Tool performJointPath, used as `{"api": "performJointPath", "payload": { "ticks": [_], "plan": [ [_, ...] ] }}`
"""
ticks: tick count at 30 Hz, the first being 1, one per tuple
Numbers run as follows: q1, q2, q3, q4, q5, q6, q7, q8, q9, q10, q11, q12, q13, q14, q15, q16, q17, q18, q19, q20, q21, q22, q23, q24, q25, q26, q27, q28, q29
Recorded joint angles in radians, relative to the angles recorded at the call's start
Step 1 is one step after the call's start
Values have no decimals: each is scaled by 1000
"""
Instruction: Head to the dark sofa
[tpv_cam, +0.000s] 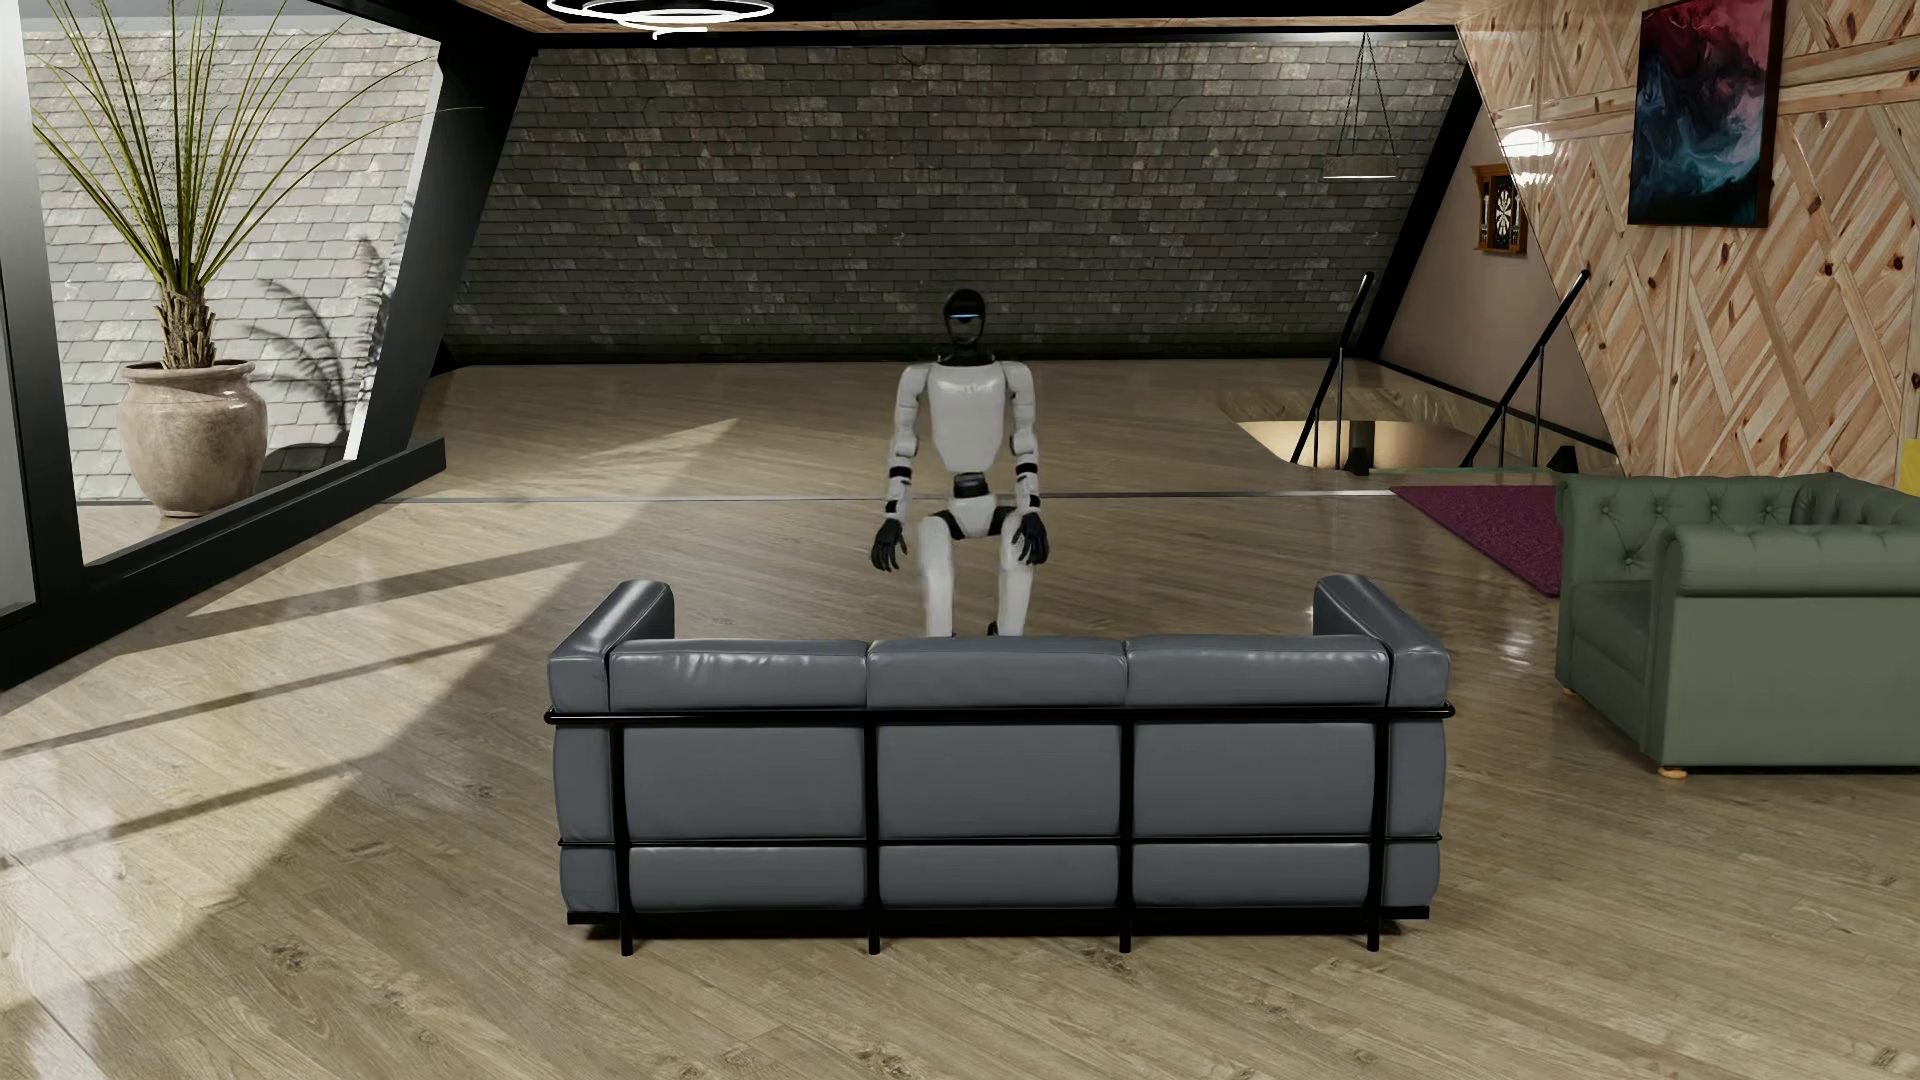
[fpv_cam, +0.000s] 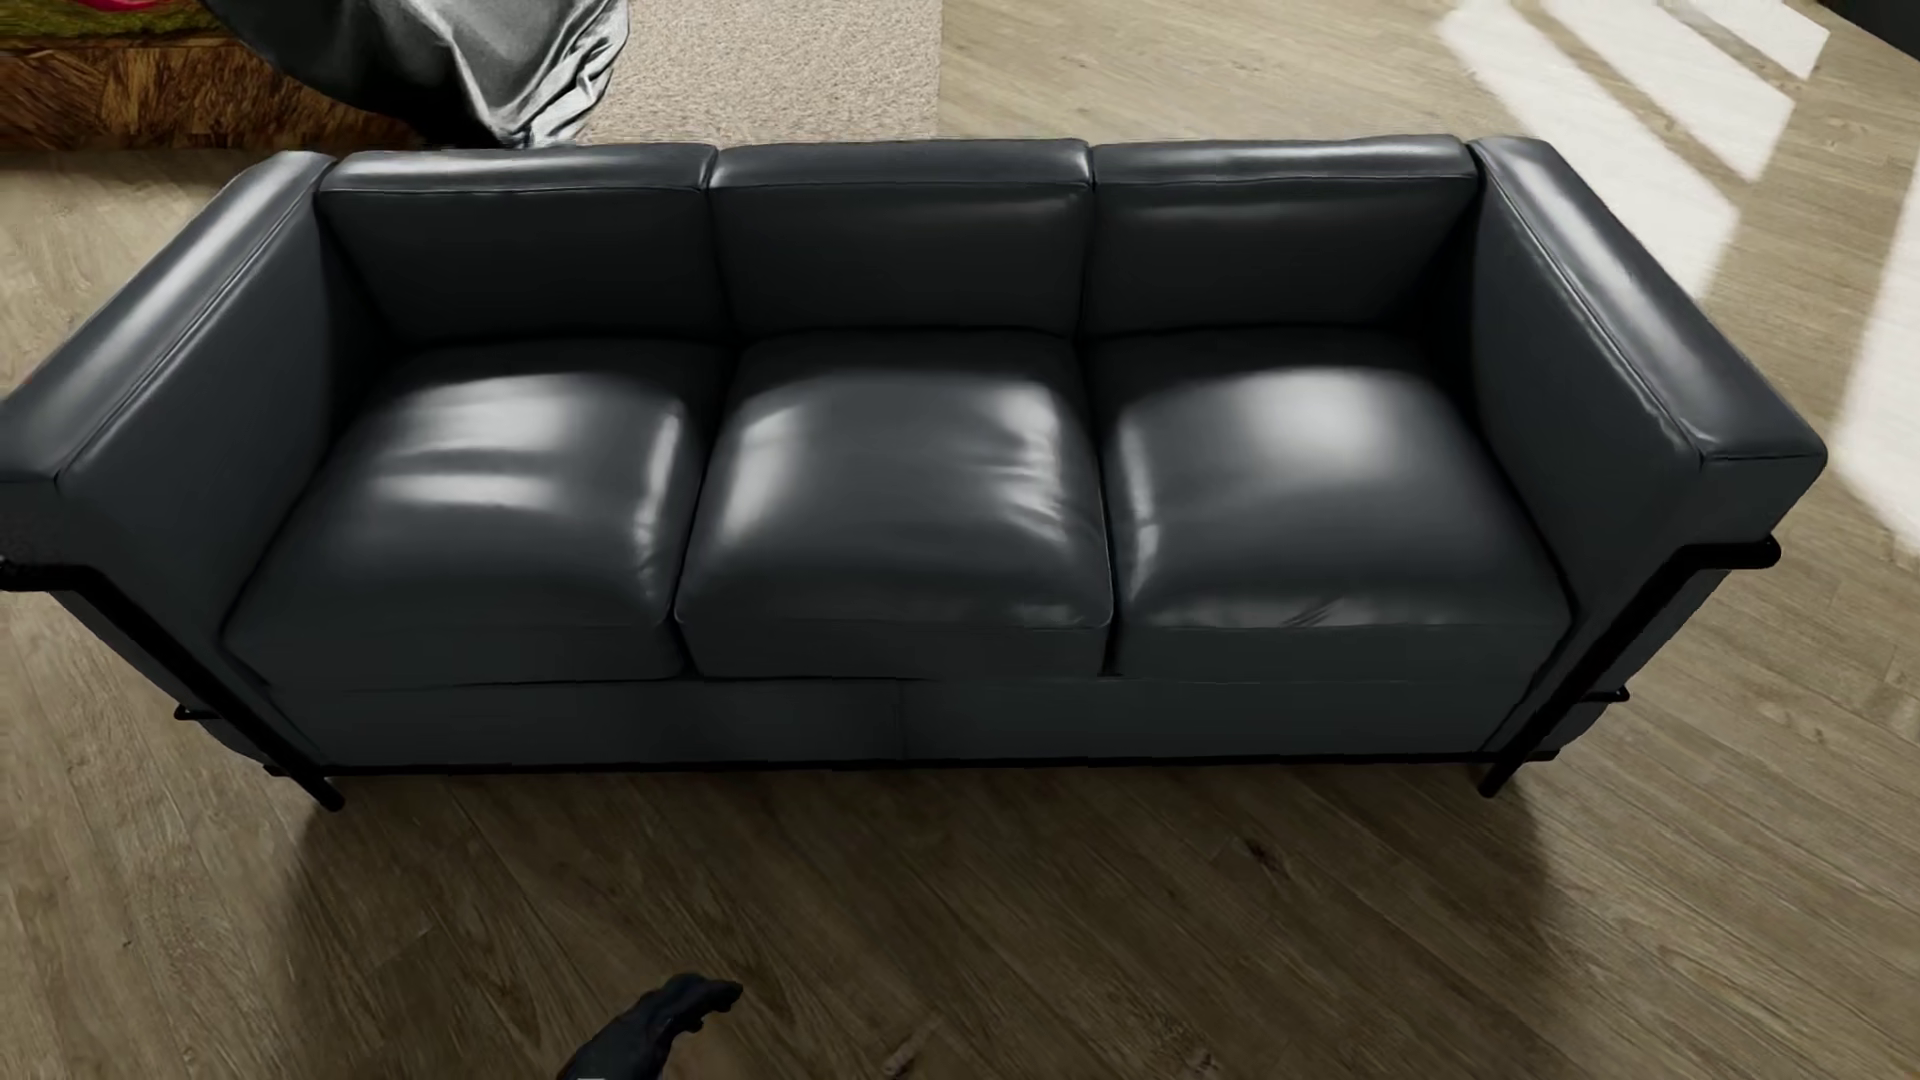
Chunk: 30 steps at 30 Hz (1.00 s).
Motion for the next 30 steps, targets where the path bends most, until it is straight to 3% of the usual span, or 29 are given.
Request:
{"api": "performJointPath", "payload": {
  "ticks": [1, 2, 5, 7, 10, 14, 17, 21, 30],
  "plan": [
    [22, 22, -10, -7, 40, 4, -28, 97, 0, -6, -90, -6, 9, -3, 123, 4, 5, -3, 17, -17, -1, -4, 4, -4, -7, -1, 0, -6, 0],
    [41, 34, -15, -12, 46, 6, -52, 122, 3, 1, -80, -11, 16, -8, 134, 3, 10, -7, 4, -28, -1, -3, 12, -7, -15, 5, 1, -6, 1],
    [91, 107, -17, -10, 8, 17, -127, 38, -2, 8, -95, -23, 27, 25, 86, -10, 40, -54, -36, -28, 0, 34, 48, -17, -37, 49, 13, 12, 29],
    [100, 158, -12, 7, -2, 29, -174, -16, -12, 18, -152, -12, 7, 71, 93, -19, 53, -100, -55, -16, 21, 57, 74, -24, -55, 71, 12, 13, 95],
    [107, 206, -12, 33, 9, 43, -223, -61, -18, 45, -185, 34, -60, 107, 77, -2, 41, -159, -74, -42, 70, 65, 62, -20, -111, 47, -17, -9, 151],
    [136, 244, -19, 64, 34, 61, -252, -87, -26, 43, -188, 71, -121, 130, 43, 21, 68, -202, -90, -94, -9, 130, -5, 7, -47, 95, -25, -61, 77],
    [143, 263, -24, 79, 48, 71, -271, -98, -34, 55, -191, 69, -153, 149, 18, 30, 82, -210, -96, -100, -11, 160, -39, 15, -28, 110, -30, -74, 53],
    [133, 281, -21, 96, 69, 82, -280, -99, -40, 98, -198, 63, -180, 161, -9, 27, 75, -210, -101, -79, 64, 112, -12, -9, -49, 90, -42, -37, 75],
    [71, 279, -25, 136, 121, 103, -266, -90, -48, 237, -176, 27, -138, 184, -51, 35, 94, -219, -123, -88, 93, 20, 154, -43, -89, 62, 6, -20, 84]
  ]
}}
